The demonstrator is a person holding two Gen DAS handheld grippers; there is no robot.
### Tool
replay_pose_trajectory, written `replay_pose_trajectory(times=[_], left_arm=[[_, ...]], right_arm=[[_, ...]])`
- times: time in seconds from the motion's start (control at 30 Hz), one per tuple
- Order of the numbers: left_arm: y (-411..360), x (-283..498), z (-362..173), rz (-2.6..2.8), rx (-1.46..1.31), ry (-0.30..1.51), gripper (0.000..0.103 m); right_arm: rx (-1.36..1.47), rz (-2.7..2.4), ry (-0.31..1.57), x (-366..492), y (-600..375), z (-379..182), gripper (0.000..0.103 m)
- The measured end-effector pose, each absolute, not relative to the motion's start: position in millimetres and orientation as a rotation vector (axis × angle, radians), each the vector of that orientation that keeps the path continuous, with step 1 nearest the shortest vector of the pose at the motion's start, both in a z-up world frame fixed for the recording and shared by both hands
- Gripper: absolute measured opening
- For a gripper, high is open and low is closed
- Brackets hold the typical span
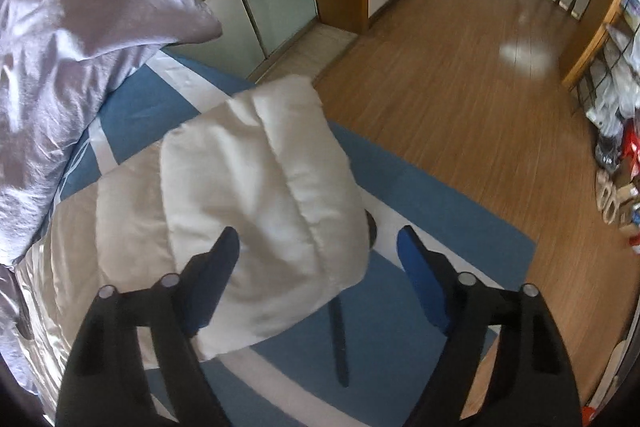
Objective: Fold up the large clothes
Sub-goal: 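Reach the right gripper to the jacket sleeve cuff and close on it, then carry the sleeve cuff with the right gripper across the jacket body and release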
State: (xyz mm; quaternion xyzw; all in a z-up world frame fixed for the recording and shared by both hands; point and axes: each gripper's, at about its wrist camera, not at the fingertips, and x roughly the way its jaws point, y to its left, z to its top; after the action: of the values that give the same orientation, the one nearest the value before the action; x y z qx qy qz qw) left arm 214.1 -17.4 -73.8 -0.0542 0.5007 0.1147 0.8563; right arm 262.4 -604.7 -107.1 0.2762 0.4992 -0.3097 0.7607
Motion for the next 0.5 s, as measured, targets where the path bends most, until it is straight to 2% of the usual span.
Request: replay_pose_trajectory(times=[0.17,0.27,0.33,0.43,0.5], left_arm=[[-20,214,-74,0.228,-0.108,1.05,0.102],[-20,212,-74,0.22,-0.112,1.051,0.102],[-18,210,-74,0.217,-0.117,1.052,0.102],[-13,208,-75,0.216,-0.131,1.053,0.102],[-10,205,-74,0.216,-0.142,1.051,0.102]], right_arm=[[0.66,-0.638,1.077,251,-611,-122,0.064],[0.67,-0.616,1.055,245,-605,-124,0.051],[0.647,-0.604,1.051,250,-596,-125,0.035],[0.622,-0.58,1.039,254,-588,-121,0.022],[0.593,-0.585,1.023,259,-581,-114,0.019]])
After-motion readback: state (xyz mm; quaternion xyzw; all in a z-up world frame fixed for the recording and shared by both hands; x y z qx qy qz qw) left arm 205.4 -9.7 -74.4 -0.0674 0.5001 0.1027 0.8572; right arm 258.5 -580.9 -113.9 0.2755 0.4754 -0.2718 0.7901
